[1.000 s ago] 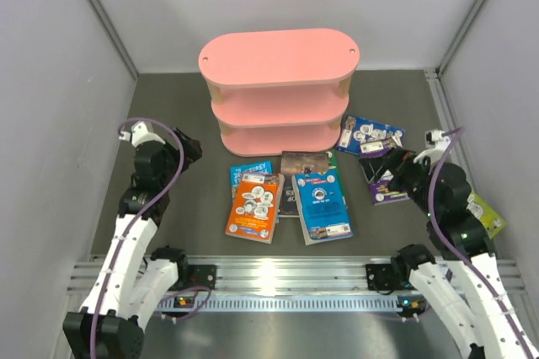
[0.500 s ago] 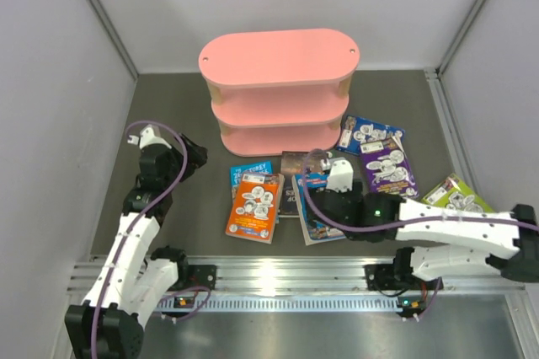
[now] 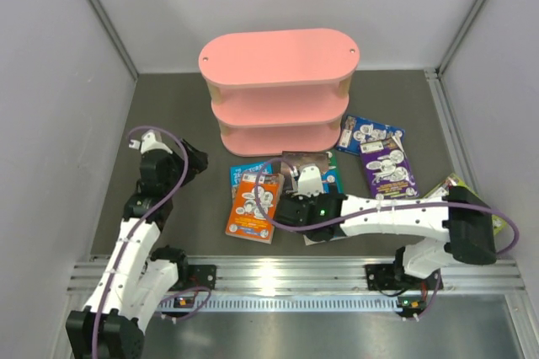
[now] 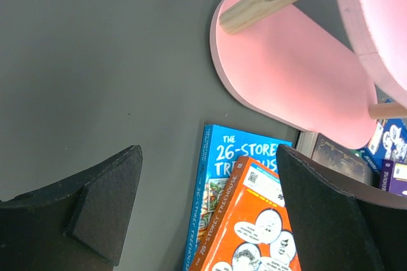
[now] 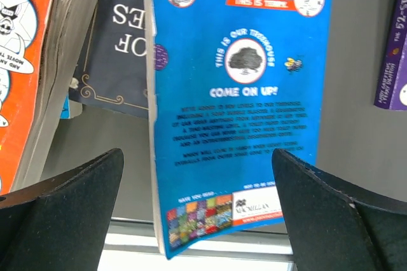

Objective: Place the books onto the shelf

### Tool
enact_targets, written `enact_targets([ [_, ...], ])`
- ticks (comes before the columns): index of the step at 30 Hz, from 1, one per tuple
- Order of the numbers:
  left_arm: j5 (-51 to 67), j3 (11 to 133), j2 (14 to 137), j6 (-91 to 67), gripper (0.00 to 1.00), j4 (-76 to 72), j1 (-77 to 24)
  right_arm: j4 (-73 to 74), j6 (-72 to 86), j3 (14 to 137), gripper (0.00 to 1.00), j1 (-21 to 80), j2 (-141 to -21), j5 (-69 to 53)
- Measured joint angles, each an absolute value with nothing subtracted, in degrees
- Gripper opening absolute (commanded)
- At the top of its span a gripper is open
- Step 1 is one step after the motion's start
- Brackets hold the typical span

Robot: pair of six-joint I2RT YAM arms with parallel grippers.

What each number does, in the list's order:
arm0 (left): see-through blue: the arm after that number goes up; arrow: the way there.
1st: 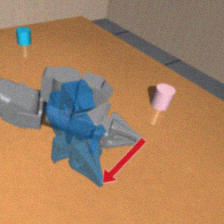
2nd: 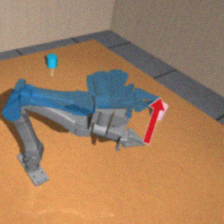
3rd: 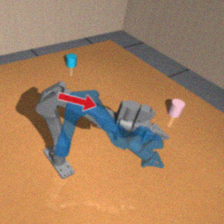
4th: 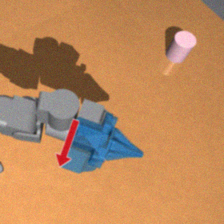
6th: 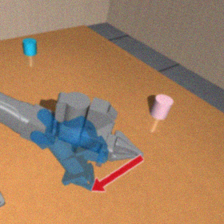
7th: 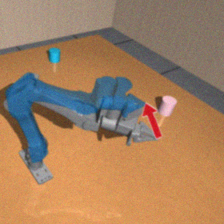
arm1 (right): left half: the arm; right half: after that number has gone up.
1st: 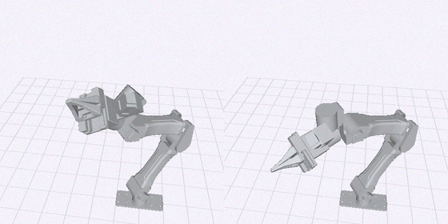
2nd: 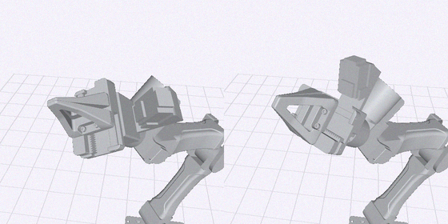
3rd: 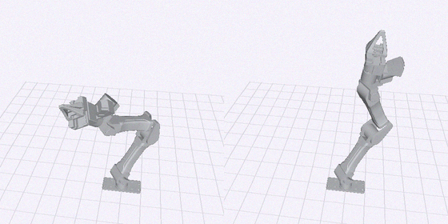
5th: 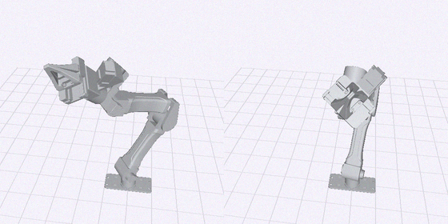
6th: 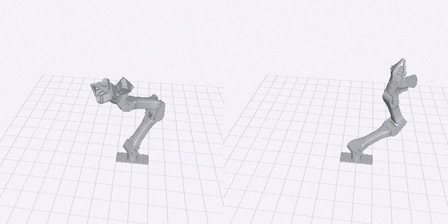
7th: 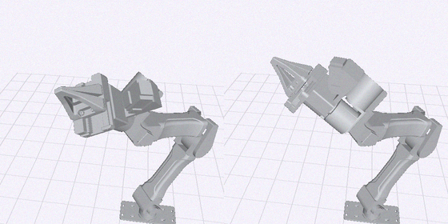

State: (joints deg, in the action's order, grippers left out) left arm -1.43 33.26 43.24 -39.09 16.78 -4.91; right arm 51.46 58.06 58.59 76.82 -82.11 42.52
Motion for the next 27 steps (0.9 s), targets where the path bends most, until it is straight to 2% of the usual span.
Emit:
enact_targets([
  [14, -0.9, 29.5, 41.8, -39.2, 0.90, 16.6, -4.9, 56.1, 59.2, 69.8, 1.00, 79.4, -102.1, 42.7],
  [27, -0.9, 26.9, 41.3, -39.6, 0.90, 16.3, -4.9, 75.0, 64.7, 83.9, 1.00, 82.2, -120.9, 49.1],
])
